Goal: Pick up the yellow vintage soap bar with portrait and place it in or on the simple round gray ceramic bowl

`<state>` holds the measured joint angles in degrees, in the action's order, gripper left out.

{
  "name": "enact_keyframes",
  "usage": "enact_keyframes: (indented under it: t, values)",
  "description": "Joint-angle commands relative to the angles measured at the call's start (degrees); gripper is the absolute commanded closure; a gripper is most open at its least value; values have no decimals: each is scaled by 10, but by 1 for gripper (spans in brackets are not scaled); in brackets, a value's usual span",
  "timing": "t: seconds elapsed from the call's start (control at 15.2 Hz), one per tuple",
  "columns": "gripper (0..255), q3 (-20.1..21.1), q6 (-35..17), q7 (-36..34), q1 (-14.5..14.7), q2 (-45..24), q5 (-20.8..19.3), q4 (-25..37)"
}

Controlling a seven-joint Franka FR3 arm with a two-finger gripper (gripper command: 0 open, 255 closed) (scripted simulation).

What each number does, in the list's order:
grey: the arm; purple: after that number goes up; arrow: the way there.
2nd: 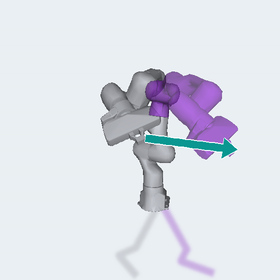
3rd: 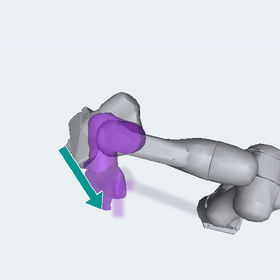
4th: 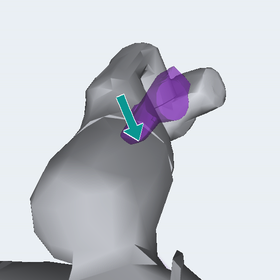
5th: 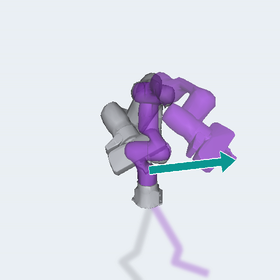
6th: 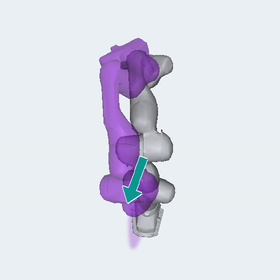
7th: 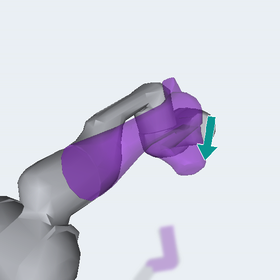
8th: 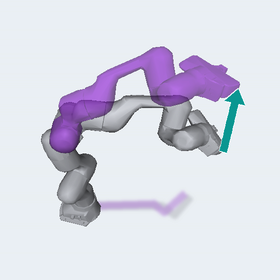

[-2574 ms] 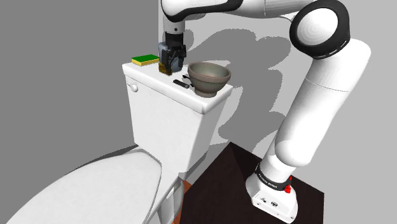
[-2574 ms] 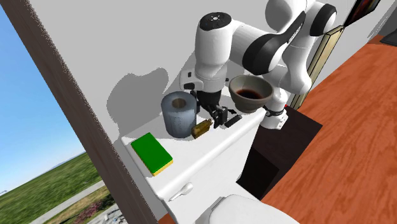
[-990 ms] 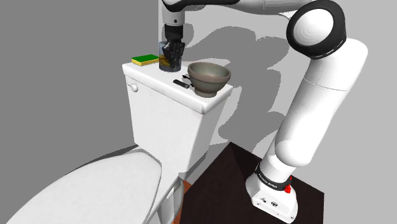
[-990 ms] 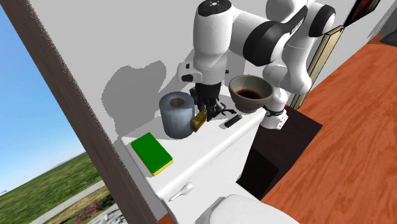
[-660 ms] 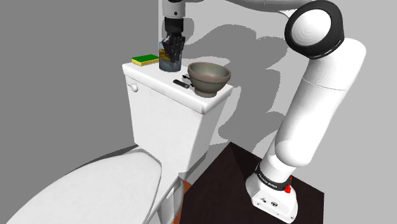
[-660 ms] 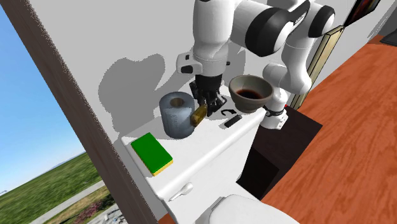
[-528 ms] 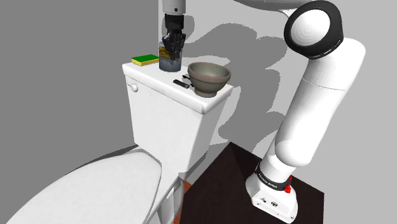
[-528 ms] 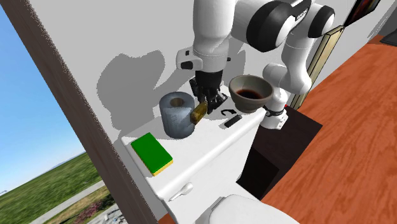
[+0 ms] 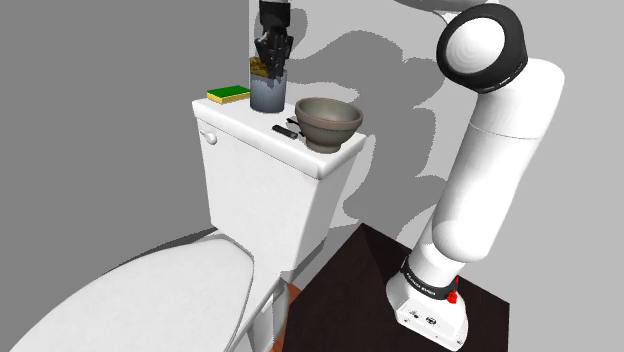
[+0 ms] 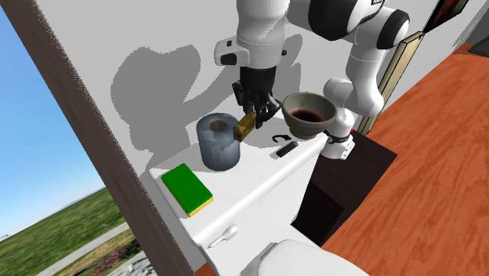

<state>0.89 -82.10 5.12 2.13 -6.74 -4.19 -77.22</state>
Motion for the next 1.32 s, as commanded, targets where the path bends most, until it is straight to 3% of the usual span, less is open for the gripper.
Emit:
enact_keyframes:
  t: [0.0,0.59,0.86,1.25]
  values:
    - [255,0,18,1,0,-6,0,24]
    - [255,0,109,7,2,-56,-3,166]
    - [255,6,70,-10,9,63,0,6]
    - [255,18,53,-35,20,206,8,-155]
